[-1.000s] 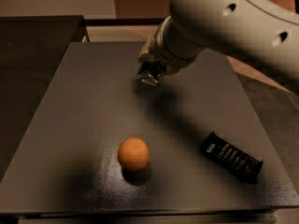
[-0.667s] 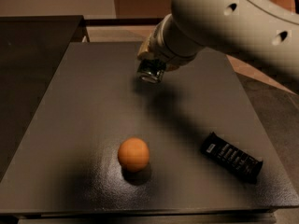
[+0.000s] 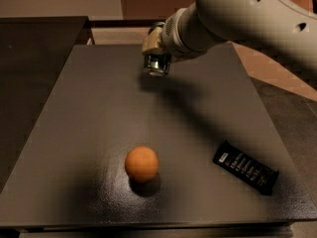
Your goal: Place green can upright
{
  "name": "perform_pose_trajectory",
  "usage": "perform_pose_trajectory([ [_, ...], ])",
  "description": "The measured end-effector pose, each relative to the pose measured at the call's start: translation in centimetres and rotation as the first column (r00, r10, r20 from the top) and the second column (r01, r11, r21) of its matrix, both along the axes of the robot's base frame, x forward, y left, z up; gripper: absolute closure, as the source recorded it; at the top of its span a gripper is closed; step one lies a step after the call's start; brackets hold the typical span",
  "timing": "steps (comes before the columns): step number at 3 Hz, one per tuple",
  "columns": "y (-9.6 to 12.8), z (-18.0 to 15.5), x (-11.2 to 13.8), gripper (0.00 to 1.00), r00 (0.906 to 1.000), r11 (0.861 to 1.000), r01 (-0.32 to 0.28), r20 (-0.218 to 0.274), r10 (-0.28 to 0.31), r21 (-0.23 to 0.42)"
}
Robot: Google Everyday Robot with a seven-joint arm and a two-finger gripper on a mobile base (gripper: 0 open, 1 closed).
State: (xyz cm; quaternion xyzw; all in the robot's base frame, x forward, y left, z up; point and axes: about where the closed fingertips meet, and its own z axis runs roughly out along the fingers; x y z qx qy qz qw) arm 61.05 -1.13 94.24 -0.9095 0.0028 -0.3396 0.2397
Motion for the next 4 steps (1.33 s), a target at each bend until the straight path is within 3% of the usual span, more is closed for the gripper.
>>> perform_pose_trajectory([
  [1,0.5,-0.2,1.7,1.00,0.9910,0.994,-0.106,0.077,0.109,-0.037],
  [2,0.9,-0.6,2.7,1.00,0.9609,0.974,-0.204,0.171,0.218,-0.095],
  [4,1.5,-0.9,3.8,1.00,0.8551,0.928,-0.320,0.363,0.370,-0.192],
])
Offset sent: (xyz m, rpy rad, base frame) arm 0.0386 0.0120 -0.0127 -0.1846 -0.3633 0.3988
